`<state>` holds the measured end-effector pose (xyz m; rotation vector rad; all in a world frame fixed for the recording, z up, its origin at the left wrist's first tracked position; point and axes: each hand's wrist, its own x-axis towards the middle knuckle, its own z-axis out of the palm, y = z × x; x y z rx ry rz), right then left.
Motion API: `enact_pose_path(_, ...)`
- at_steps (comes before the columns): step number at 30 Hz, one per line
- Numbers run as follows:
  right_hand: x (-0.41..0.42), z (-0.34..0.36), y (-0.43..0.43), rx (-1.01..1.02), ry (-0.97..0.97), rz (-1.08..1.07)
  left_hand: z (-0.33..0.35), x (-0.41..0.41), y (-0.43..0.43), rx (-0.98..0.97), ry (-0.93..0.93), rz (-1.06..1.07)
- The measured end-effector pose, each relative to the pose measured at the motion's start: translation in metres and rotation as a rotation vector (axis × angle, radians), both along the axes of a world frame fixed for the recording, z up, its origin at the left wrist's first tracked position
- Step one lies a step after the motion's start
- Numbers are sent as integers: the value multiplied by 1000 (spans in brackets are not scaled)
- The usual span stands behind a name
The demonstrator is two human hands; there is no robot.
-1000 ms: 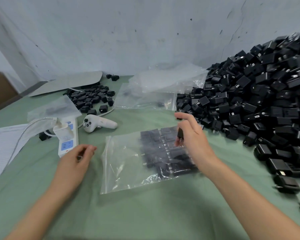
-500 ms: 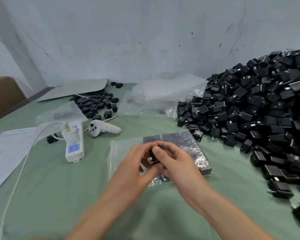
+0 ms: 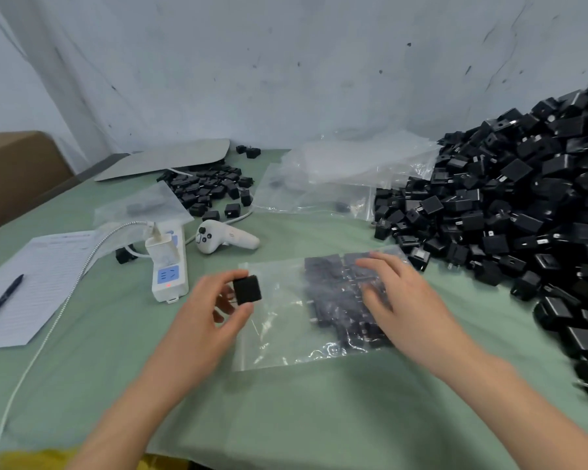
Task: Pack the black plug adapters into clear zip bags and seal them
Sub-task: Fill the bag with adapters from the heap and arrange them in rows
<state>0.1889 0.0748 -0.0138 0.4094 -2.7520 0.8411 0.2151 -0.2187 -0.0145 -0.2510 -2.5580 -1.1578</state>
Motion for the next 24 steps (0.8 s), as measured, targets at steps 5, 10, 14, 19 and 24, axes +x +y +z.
enact_pose_path(5,-10,-13,-1,188,-52,-19,-14,-4,-32,6,-118,92)
enact_pose_path(10,-11,-13,-4,215,-56,11,-22,0,-44,-194,-203,-3)
enact_pose_path(14,-10,-12,-4,227,-59,21,-20,3,-38,-226,-189,-127)
enact_pose_path(19,-9,-13,-6,226,-75,35,-14,-2,-24,-293,-235,-248)
enact_pose_path(24,-13,-9,-6,201,-86,77,-3,-11,-34,-297,-294,-313)
